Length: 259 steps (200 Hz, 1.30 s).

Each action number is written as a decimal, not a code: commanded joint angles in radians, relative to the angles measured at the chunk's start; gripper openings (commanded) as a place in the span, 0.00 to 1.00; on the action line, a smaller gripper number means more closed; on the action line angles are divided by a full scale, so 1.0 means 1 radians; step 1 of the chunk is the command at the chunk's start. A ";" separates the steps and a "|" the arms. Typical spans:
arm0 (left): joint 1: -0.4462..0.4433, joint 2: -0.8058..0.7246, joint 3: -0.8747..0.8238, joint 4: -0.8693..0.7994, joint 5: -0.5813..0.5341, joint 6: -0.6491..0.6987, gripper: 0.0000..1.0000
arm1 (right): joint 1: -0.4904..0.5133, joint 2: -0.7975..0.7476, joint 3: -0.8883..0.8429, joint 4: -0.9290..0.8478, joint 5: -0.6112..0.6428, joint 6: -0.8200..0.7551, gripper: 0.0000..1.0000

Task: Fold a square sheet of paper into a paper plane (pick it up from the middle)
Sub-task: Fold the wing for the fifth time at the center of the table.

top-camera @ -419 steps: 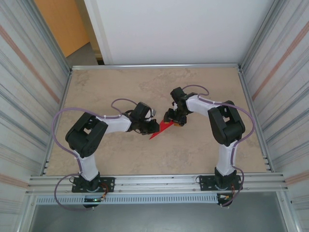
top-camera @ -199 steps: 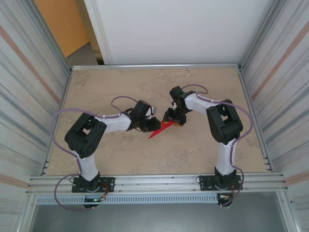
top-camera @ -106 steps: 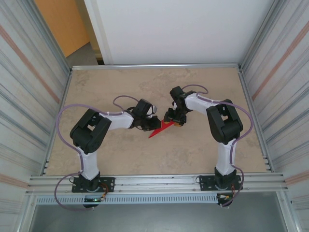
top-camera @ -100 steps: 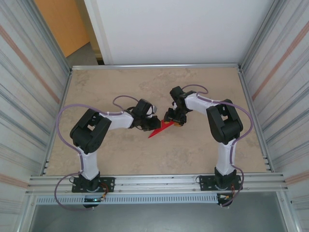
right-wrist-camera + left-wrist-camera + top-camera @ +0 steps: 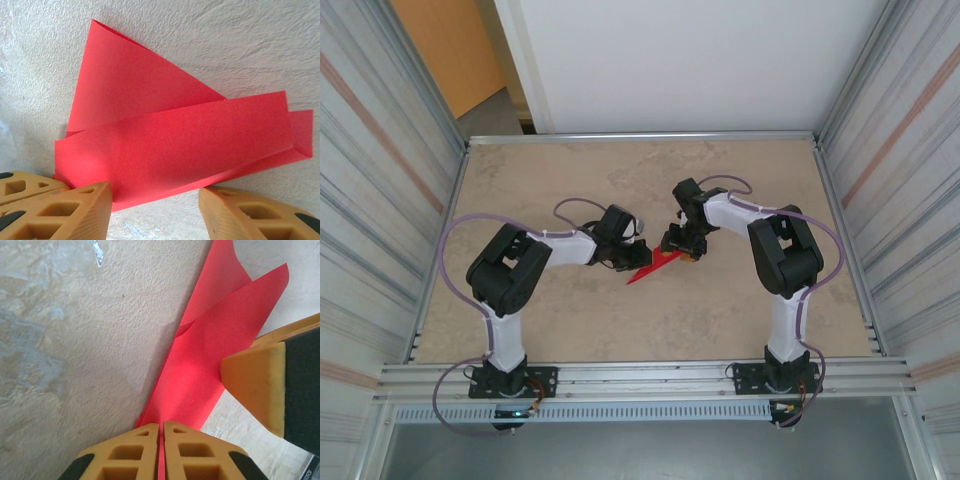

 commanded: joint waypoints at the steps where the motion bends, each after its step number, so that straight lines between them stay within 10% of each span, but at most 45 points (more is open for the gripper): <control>1: 0.005 0.036 0.000 -0.024 0.001 0.011 0.09 | 0.002 0.146 -0.123 0.149 0.059 0.006 0.54; 118: 0.005 0.048 -0.012 -0.028 0.017 0.029 0.07 | -0.020 -0.269 -0.228 0.303 -0.055 0.017 0.46; 259: 0.005 0.031 -0.006 -0.027 0.016 0.016 0.06 | 0.011 -0.133 -0.263 0.421 -0.135 0.041 0.13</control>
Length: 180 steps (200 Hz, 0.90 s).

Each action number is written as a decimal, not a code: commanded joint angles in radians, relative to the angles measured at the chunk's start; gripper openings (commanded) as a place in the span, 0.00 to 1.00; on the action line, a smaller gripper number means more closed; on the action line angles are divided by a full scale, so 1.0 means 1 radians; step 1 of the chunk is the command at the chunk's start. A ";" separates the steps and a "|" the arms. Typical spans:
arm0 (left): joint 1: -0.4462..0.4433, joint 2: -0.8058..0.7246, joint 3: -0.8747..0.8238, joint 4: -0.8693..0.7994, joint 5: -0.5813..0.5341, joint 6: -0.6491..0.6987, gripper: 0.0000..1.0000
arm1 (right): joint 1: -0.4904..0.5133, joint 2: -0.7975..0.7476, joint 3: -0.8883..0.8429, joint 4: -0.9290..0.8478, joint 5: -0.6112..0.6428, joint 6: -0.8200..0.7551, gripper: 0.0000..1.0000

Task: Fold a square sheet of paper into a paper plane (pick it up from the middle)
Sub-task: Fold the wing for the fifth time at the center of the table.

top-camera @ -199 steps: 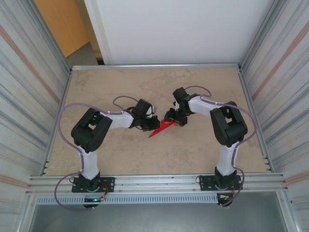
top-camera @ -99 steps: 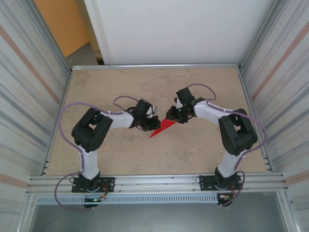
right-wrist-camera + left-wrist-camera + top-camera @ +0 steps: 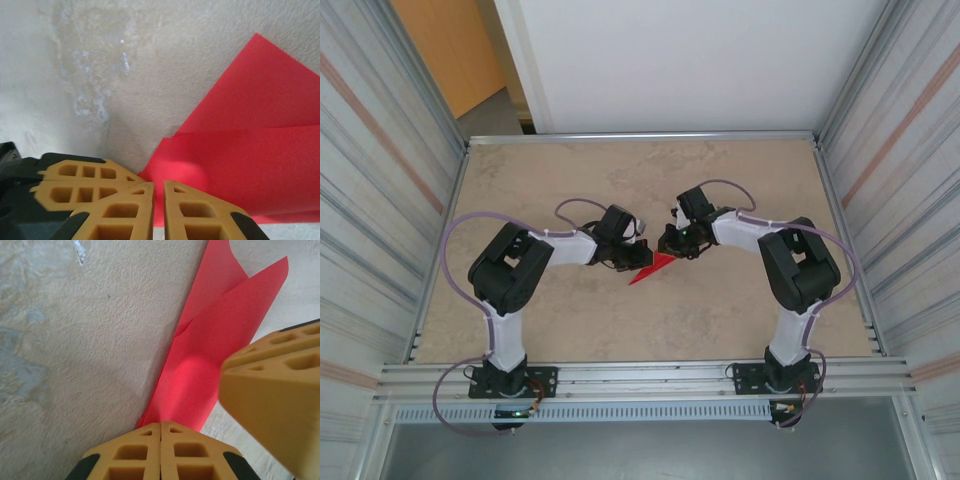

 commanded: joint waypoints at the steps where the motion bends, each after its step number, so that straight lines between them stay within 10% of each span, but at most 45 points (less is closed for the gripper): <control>1: 0.004 0.018 -0.006 -0.051 -0.013 0.008 0.06 | -0.011 0.028 -0.026 0.003 -0.009 0.011 0.13; 180: -0.035 -0.036 0.078 -0.101 0.080 0.086 0.11 | -0.065 0.102 -0.069 -0.014 0.005 0.000 0.12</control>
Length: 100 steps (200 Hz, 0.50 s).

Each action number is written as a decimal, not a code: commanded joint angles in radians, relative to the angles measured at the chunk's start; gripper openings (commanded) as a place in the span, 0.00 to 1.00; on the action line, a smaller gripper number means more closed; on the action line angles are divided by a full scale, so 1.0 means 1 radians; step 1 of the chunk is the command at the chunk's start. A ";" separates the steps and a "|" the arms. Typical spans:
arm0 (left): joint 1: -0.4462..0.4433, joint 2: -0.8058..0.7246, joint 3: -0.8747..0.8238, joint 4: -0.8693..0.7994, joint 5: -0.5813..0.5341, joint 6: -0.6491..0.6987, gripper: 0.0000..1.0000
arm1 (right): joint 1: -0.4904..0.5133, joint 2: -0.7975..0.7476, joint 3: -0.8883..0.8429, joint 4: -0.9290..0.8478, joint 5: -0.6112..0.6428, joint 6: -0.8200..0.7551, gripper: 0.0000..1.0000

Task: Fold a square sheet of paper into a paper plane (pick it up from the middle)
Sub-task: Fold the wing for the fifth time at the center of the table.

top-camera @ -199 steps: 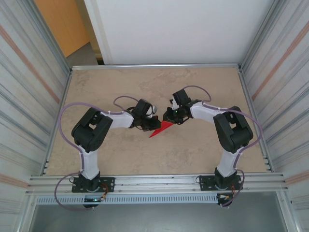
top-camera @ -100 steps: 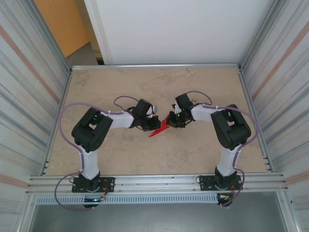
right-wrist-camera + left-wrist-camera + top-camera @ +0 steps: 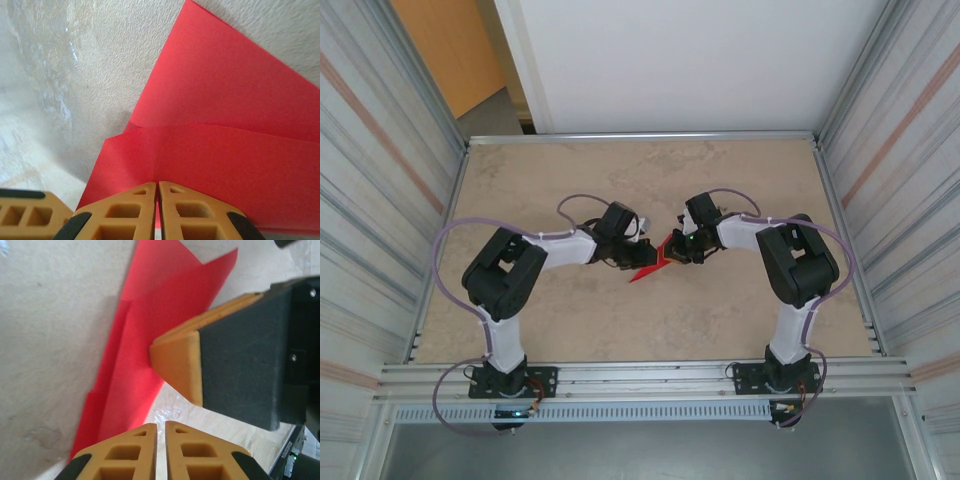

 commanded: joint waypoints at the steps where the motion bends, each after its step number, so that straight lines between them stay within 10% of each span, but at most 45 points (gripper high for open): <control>1: -0.012 0.019 0.053 -0.041 0.039 0.044 0.11 | -0.007 0.068 -0.008 -0.072 0.082 0.000 0.12; 100: -0.002 0.107 0.104 -0.094 0.003 0.061 0.05 | -0.006 0.108 0.018 -0.126 0.098 -0.012 0.13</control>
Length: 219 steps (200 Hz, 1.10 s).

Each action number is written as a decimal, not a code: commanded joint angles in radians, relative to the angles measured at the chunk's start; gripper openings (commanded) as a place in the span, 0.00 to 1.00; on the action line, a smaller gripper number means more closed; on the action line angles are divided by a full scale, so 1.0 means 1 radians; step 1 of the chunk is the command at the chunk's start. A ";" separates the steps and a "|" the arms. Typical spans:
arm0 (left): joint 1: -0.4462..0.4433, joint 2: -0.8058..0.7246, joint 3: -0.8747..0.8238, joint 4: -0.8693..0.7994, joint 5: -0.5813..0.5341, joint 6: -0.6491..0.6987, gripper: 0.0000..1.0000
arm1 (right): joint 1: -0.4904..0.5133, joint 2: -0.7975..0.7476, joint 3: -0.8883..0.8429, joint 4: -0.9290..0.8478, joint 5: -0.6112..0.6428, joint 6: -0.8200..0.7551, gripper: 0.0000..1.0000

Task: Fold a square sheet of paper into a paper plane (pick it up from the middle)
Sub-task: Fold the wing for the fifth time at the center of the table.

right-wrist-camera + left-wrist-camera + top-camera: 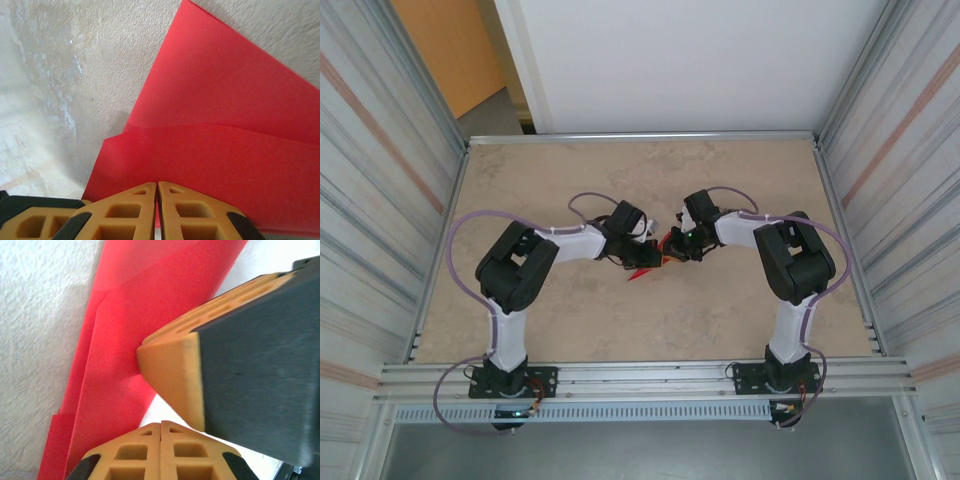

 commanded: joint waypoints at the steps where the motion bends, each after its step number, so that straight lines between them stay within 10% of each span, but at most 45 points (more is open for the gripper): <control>1: 0.010 0.013 0.009 -0.020 -0.012 0.021 0.05 | -0.006 0.079 -0.022 -0.102 0.103 -0.013 0.13; 219: 0.068 -0.010 -0.012 -0.188 0.062 0.203 0.02 | 0.005 0.170 0.051 -0.251 0.210 -0.093 0.12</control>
